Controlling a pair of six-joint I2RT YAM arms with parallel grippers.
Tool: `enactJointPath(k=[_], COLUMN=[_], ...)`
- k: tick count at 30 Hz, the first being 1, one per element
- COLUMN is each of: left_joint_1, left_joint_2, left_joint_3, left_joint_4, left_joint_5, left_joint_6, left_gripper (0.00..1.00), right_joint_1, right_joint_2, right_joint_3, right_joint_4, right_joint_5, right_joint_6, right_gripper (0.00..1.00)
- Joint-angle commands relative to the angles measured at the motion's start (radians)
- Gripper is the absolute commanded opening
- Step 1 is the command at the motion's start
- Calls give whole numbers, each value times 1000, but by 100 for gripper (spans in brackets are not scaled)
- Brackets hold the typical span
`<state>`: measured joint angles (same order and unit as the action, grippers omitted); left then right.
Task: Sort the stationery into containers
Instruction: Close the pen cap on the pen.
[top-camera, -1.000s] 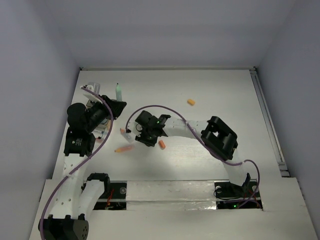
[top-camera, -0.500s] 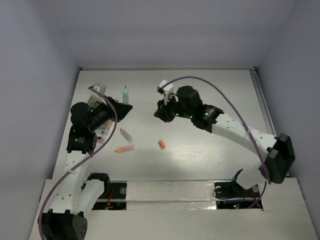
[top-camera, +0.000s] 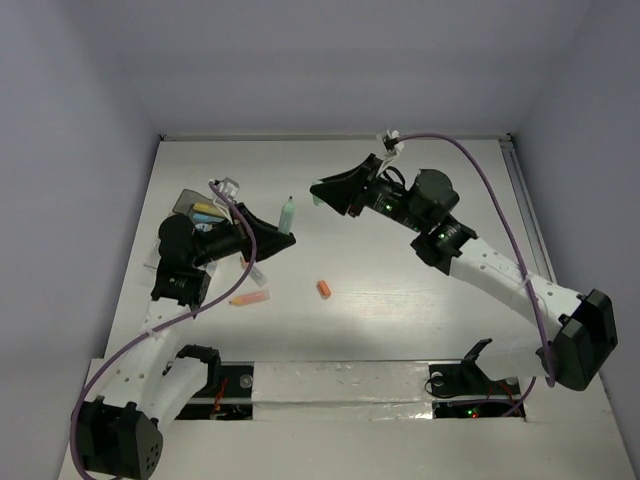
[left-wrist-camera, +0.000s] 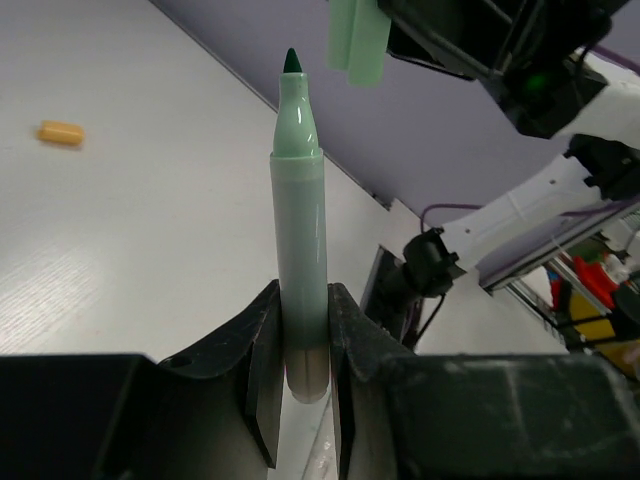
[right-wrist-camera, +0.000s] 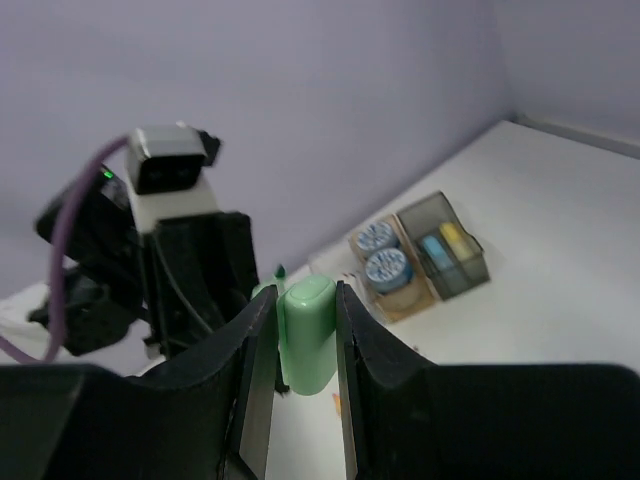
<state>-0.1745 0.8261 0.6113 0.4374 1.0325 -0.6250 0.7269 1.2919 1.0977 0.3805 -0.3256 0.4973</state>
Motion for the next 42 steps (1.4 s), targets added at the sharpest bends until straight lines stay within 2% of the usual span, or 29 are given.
enactJointPath(k=[1,6,18,33,42], left_joint_1=[-16,-37,-56,-56,-56], left_joint_2=[5,-5,-4,-33,-53], left_joint_3=[-18,-21,-5,7,13], left_joint_4=[198,222,228,259,287], left_joint_5=[106,112,110,83,78], left_joint_6=[-94,-105,-111,-125,-146], left_gripper=[0,0,0,0,0], right_joint_1=[2,2,2,11,11], right_joint_2=[38,81,227,279,306], right_joint_3=[28,47,105,74,79], right_joint_4=[277,441,655,860,885], right_joint_5=[-65,-96,-208,-293,-314], right_joint_6=[148,219,380,515,546], right_gripper=[0,0,0,0,0])
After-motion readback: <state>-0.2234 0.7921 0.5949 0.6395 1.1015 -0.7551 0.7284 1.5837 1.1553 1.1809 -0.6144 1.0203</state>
